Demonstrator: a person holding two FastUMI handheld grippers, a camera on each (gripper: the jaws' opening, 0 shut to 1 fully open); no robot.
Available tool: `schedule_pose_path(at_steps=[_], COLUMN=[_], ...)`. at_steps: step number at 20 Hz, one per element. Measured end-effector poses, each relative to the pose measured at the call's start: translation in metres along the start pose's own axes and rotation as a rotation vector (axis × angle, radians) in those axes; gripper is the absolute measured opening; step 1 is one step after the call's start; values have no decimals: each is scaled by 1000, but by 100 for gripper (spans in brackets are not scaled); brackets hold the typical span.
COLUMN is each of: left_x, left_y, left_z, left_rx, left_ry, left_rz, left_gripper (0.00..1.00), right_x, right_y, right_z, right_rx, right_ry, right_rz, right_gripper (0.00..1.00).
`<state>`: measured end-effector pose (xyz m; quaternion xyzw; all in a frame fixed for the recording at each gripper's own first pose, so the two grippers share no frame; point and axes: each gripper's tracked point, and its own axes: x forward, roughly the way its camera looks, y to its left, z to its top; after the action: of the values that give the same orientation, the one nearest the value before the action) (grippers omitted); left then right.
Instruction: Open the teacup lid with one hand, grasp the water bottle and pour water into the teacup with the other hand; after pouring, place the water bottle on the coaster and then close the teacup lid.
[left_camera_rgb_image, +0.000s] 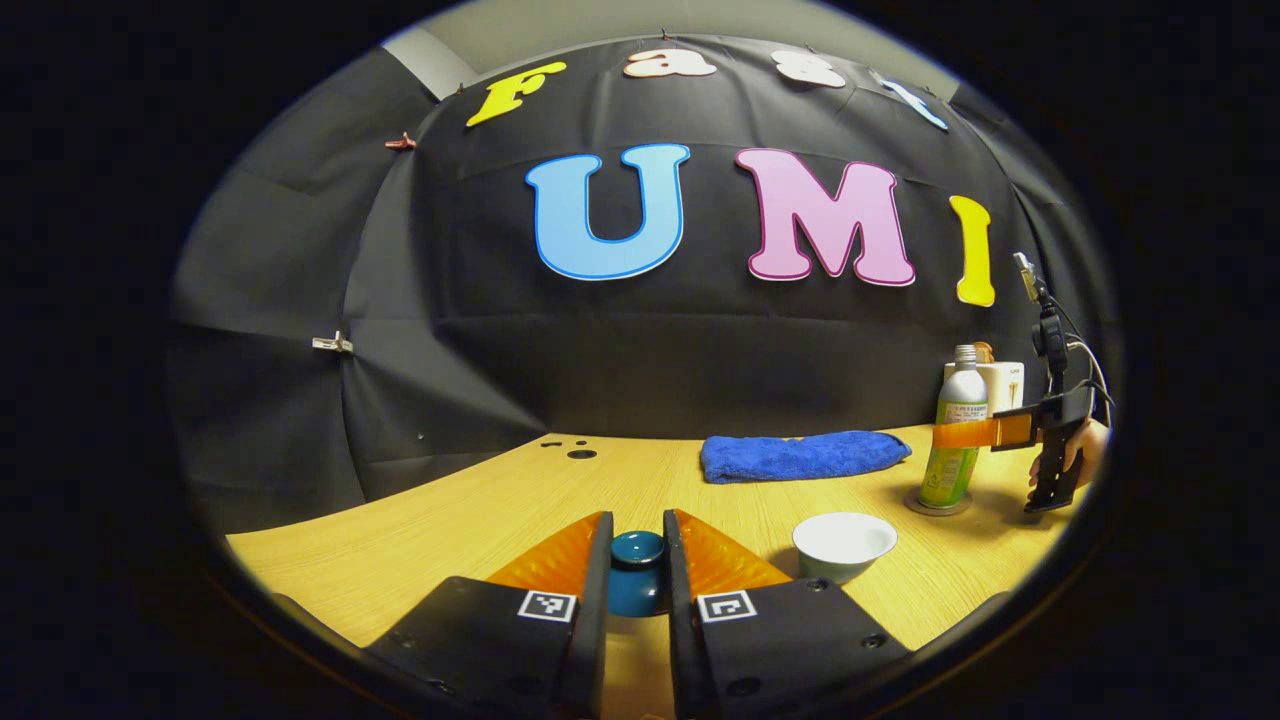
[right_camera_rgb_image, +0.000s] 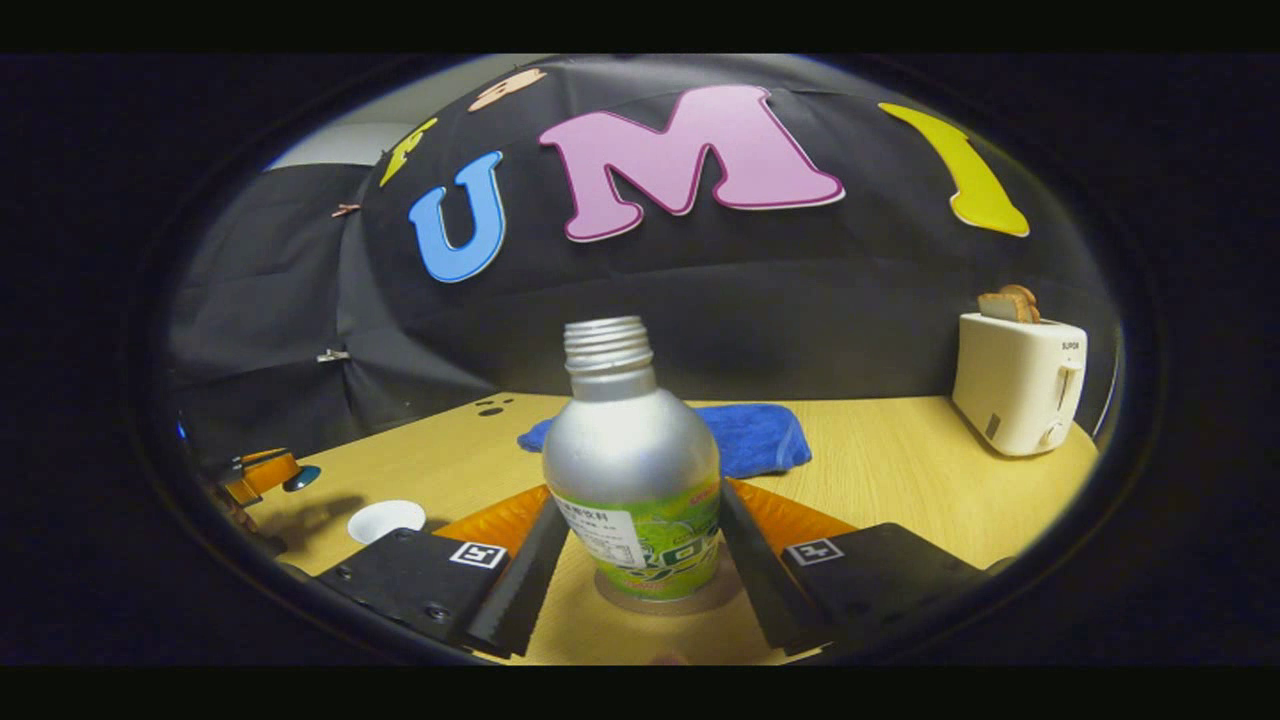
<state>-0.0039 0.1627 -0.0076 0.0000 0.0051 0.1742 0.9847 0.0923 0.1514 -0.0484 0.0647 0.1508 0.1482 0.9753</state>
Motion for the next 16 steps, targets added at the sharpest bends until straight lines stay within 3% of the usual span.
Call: schedule_pose_path(at_steps=[5, 12, 16], left_x=[0, 0, 0], left_y=[0, 1, 0], left_z=[0, -1, 0], left_rx=[0, 3, 1], left_ry=[0, 1, 0], left_rz=[0, 14, 11], left_gripper=[30, 33, 30], right_x=[-11, -56, -75], right_y=[-7, -3, -3], right_z=[-11, 2, -16], right_rx=[29, -40, -19], right_ry=[34, -35, -5], right_rz=[-29, -12, -13], right_gripper=[94, 95, 95])
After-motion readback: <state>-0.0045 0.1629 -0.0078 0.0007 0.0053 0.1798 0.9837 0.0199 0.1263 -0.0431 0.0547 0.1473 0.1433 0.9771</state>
